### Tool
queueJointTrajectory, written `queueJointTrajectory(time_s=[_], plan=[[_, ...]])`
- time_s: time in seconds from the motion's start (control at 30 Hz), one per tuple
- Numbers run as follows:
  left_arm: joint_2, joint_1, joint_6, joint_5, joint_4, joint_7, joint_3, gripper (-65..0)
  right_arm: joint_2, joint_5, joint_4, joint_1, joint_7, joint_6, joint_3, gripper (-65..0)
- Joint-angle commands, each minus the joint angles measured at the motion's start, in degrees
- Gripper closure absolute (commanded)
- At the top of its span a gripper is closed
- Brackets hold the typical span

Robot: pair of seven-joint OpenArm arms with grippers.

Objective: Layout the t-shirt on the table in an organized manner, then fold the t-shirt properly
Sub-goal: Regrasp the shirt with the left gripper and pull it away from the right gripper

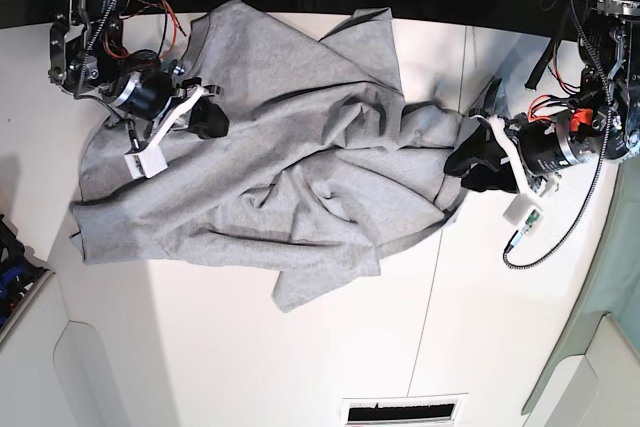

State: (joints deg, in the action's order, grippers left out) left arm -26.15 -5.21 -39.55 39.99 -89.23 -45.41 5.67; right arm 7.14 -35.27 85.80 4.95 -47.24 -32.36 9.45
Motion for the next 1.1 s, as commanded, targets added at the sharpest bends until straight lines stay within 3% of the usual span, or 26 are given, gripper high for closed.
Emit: queueJointTrajectory(time_s=[0.0,0.1,0.17,0.27,0.5,0.73,0.83,0.97,1.07], plan=[[-0.85,0.61,-0.45,-0.20,1.16,2.05,0.46,-27.6,0.13,-0.85,0.90,-0.46,1.16,-0.46,-0.94,0.0],[-0.85,0.76,-0.45,-5.64,5.99,6.97,0.46,-33.6,0.13,-0.85,0.90,-0.48,1.18,-0.46,-2.91,0.0],[-0.85,1.46,2.10,-8.50,7.39,9.20,0.46,-36.2,0.13,-0.63,0.90,-0.48,1.16,-0.46,-3.21,0.0],[-0.85,2.69,3.98,-9.25,7.78,9.20,0.46,-36.2,0.13,-0.50,0.90,-0.46,1.11,-0.46,-3.21,0.0],[-0.22,2.16,3.30,-8.74,7.78,5.97,0.35,-36.1,0.13,-0.48,0.90,-0.48,1.16,-0.46,-3.21,0.0],[2.78,2.12,5.05,-11.54,7.91,5.99,0.35,-35.3,0.13,-0.50,0.90,-0.33,1.14,-0.44,-3.21,0.0],[3.76,2.12,5.01,-11.52,7.93,5.38,0.35,-27.4,0.13,-0.31,0.87,-0.31,1.09,-0.44,-3.21,0.0],[3.56,2.21,5.03,-11.58,7.93,5.40,0.35,-0.8,0.35,3.06,0.87,0.66,1.40,-0.44,-3.21,0.0],[2.78,2.67,5.03,-11.54,7.91,5.31,0.37,0.0,0.79,5.01,0.85,2.95,2.54,-0.44,-3.21,0.0]])
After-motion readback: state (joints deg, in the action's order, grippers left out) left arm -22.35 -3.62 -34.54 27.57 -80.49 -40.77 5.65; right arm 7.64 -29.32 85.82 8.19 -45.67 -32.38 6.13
